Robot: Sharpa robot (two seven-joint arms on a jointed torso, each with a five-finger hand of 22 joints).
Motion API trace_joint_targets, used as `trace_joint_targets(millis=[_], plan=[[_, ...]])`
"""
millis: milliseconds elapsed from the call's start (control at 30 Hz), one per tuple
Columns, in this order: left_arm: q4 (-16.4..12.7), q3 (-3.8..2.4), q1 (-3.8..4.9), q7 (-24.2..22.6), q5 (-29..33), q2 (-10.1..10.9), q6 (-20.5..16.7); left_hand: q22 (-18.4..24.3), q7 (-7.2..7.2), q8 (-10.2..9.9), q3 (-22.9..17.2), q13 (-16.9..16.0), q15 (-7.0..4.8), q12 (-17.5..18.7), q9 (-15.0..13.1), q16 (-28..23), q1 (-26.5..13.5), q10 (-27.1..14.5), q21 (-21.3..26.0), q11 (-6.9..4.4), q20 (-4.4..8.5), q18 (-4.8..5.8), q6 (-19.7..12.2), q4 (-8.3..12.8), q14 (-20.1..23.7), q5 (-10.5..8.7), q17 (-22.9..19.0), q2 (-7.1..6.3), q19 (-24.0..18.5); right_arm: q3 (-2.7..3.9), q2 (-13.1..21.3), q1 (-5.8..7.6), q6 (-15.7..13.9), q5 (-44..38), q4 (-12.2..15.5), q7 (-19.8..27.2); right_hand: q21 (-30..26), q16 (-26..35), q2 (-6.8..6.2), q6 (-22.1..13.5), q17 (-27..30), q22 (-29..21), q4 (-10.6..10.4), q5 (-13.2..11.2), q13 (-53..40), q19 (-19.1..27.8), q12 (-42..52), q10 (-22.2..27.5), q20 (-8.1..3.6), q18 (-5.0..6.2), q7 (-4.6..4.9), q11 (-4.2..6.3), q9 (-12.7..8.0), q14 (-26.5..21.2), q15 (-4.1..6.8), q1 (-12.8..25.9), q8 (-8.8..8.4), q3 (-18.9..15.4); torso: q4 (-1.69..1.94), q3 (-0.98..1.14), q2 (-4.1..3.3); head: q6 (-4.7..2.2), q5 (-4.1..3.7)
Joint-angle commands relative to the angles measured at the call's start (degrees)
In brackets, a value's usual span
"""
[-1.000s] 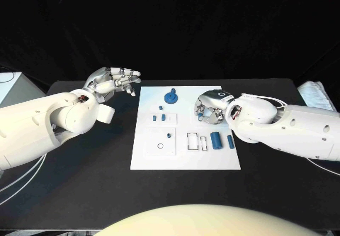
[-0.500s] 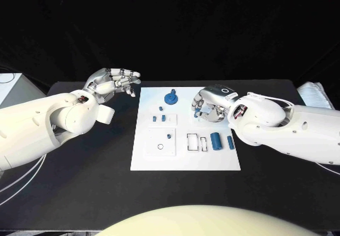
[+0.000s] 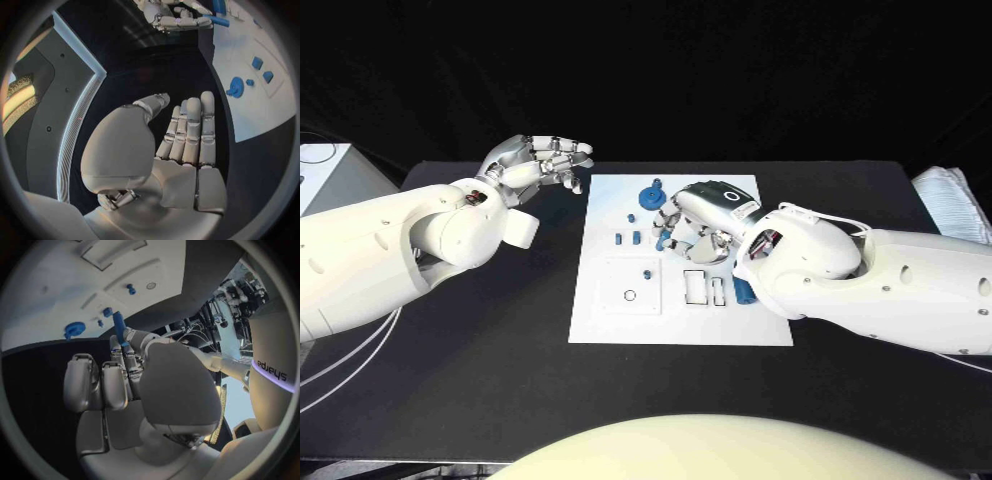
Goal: Assemble the parts on the task board
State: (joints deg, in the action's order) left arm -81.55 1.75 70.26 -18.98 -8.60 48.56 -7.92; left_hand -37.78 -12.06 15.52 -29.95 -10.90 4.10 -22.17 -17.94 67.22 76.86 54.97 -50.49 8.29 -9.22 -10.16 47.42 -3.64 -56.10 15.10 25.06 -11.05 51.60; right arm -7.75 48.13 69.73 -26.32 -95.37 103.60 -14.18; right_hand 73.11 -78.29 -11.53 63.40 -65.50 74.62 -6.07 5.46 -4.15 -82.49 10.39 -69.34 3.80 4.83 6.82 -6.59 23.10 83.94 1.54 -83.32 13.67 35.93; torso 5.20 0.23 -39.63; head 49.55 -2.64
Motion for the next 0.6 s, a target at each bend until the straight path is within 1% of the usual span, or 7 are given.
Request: trace_joint_targets(millis=[33, 133, 200, 300, 400, 500, 600], plan=[[-0.20, -0.05, 0.02, -0.40, 0.09, -0.21, 1.09, 0.05, -0.26, 0.16, 0.25, -0.05, 0.02, -0.20, 0.07, -0.40, -0.02, -0.20, 0.18, -0.01, -0.27, -0.35, -0.30, -0.18, 0.53, 0.04, -0.09, 0.01, 0.10, -0.29, -1.42, -0.63, -3.30, -0.86, 0.04, 1.95, 0.25, -0.12, -0.03, 0.12, 0.04, -0.05, 3.51, 0.28, -2.36, -0.26, 0.12, -4.53, 0.02, -0.80, 0.04, 4.00, 0.09, 1.47, 0.41, 0.75, 0.19, 3.63, 0.10, -0.01, -0.02, 0.06, 0.26], [-0.27, -0.05, 0.02, -0.42, 0.09, -0.27, 1.21, 0.05, -0.26, 0.16, 0.25, -0.05, 0.02, -0.20, 0.07, -0.40, -0.02, -0.20, 0.18, -0.01, -0.27, -0.35, -0.30, -0.18, 0.53, 0.04, -0.09, 0.01, 0.10, -0.59, -3.04, -1.74, -3.59, -0.94, -0.26, 2.47, 0.27, -0.12, -0.04, 0.12, 0.04, -0.03, 3.53, 0.28, -2.36, -0.26, 0.11, -4.52, 0.02, -0.81, 0.04, 3.99, 0.09, 1.47, 0.41, 0.77, 0.19, 3.64, -0.05, -0.05, 0.00, 0.05, 0.55], [-0.29, -0.05, 0.03, -0.43, 0.09, -0.29, 1.24, 0.05, -0.26, 0.16, 0.25, -0.05, 0.02, -0.20, 0.07, -0.40, -0.02, -0.20, 0.18, -0.01, -0.27, -0.35, -0.30, -0.18, 0.53, 0.04, -0.09, 0.01, 0.10, -0.70, -3.83, -2.35, -3.67, -0.95, -0.50, 2.72, 0.17, -0.12, -0.03, 0.11, 0.05, -0.12, 3.55, 0.29, -2.37, -0.22, 0.09, -4.51, 0.03, -0.78, 0.05, 3.99, 0.10, 1.47, 0.41, 0.79, 0.19, 3.66, -0.03, -0.02, 0.01, 0.11, 0.72], [-0.27, -0.05, 0.03, -0.44, 0.09, -0.33, 1.25, 0.05, -0.26, 0.16, 0.25, -0.05, 0.02, -0.20, 0.07, -0.40, -0.02, -0.20, 0.18, -0.01, -0.27, -0.35, -0.30, -0.18, 0.53, 0.04, -0.09, 0.01, 0.10, -0.91, -4.93, -3.31, -3.63, -0.95, -1.11, 3.01, 0.17, -0.12, -0.03, 0.11, 0.05, -0.12, 3.55, 0.29, -2.37, -0.22, 0.09, -4.51, 0.03, -0.78, 0.05, 3.99, 0.10, 1.47, 0.41, 0.79, 0.19, 3.66, 0.16, 0.01, -0.02, 0.26, 0.85], [-0.28, -0.05, 0.03, -0.43, 0.09, -0.34, 1.26, 0.05, -0.26, 0.16, 0.25, -0.05, 0.02, -0.20, 0.07, -0.40, -0.02, -0.20, 0.18, -0.01, -0.27, -0.35, -0.30, -0.18, 0.53, 0.04, -0.09, 0.01, 0.10, -1.08, -5.69, -4.04, -3.51, -0.95, -1.79, 3.17, 0.15, -0.05, -0.01, 0.08, 0.18, -0.13, 3.61, 0.32, -2.38, -0.21, 0.04, -4.49, 0.03, -0.78, 0.05, 3.98, 0.11, 1.44, 0.40, 0.84, 0.19, 3.71, 0.08, -0.05, -0.02, 0.29, 1.06], [-0.29, -0.05, 0.03, -0.42, 0.09, -0.36, 1.29, 0.05, -0.26, 0.16, 0.25, -0.05, 0.02, -0.20, 0.07, -0.40, -0.02, -0.20, 0.18, -0.01, -0.27, -0.35, -0.30, -0.18, 0.53, 0.04, -0.09, 0.01, 0.10, -1.20, -6.43, -4.72, -3.16, -1.00, -2.44, 3.25, 0.15, -0.05, -0.01, 0.08, 0.18, -0.13, 3.61, 0.32, -2.38, -0.21, 0.04, -4.49, 0.03, -0.78, 0.05, 3.98, 0.11, 1.44, 0.40, 0.84, 0.19, 3.71, -0.04, 0.02, -0.04, 0.45, 1.40], [-0.29, -0.05, 0.03, -0.41, 0.09, -0.42, 1.34, 0.05, -0.26, 0.16, 0.25, -0.05, 0.02, -0.20, 0.07, -0.40, -0.02, -0.20, 0.18, -0.01, -0.27, -0.35, -0.30, -0.18, 0.53, 0.04, -0.09, 0.01, 0.10, -1.29, -6.99, -5.27, -2.71, -1.04, -2.95, 3.22, 0.05, -0.04, 0.01, 0.06, 0.21, -0.21, 3.65, 0.34, -2.40, -0.16, 0.00, -4.49, 0.03, -0.75, 0.06, 3.97, 0.13, 1.43, 0.40, 0.87, 0.18, 3.75, 0.03, 0.06, -0.02, 0.45, 1.46]])
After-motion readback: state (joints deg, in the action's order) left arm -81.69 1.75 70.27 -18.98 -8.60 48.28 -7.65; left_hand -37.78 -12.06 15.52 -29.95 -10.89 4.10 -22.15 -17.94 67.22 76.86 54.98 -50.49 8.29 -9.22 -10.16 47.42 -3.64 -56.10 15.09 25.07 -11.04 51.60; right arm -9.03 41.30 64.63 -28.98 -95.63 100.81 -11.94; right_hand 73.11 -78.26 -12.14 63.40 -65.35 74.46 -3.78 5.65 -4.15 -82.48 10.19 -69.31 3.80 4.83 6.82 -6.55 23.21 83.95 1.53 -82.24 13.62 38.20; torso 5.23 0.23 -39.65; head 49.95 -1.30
